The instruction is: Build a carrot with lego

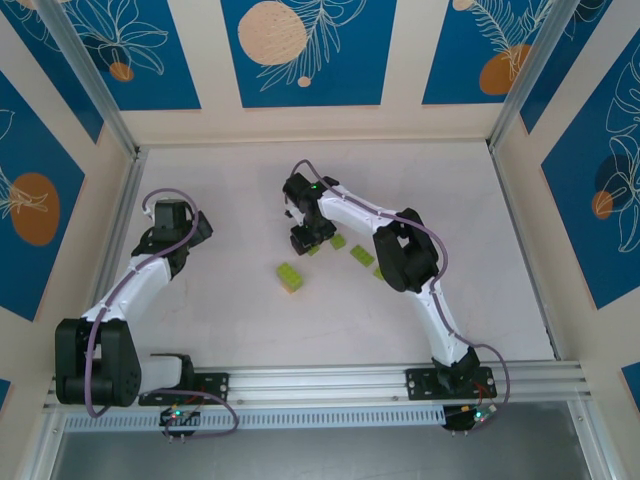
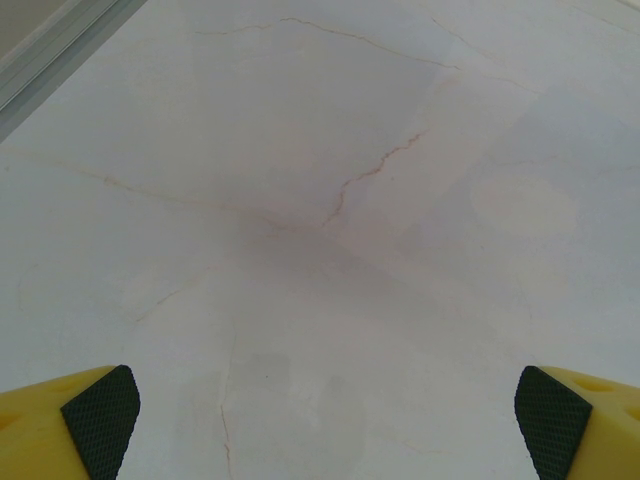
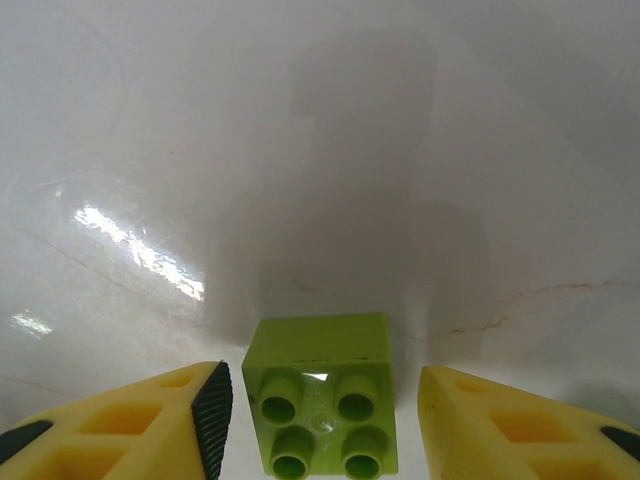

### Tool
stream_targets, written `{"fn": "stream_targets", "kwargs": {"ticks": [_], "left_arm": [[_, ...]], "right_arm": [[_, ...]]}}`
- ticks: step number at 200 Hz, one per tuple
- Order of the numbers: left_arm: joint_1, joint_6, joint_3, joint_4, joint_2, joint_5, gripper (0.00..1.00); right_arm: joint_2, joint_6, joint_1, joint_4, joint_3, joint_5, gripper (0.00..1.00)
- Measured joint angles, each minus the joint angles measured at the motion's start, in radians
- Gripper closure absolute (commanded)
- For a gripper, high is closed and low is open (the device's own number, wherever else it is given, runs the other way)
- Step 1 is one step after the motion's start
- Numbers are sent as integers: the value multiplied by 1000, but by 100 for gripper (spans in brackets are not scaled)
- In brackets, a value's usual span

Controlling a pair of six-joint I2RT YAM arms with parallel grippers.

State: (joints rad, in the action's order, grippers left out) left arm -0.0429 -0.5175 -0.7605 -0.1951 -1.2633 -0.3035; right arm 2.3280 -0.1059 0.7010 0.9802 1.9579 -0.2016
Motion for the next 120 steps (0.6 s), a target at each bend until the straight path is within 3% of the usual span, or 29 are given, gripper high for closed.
{"fn": "stream_targets", "kwargs": {"ticks": [120], "left_arm": [[0, 0, -2, 0, -4, 0, 1]], "right_arm": [[0, 3, 0, 0, -1, 0, 66]]}}
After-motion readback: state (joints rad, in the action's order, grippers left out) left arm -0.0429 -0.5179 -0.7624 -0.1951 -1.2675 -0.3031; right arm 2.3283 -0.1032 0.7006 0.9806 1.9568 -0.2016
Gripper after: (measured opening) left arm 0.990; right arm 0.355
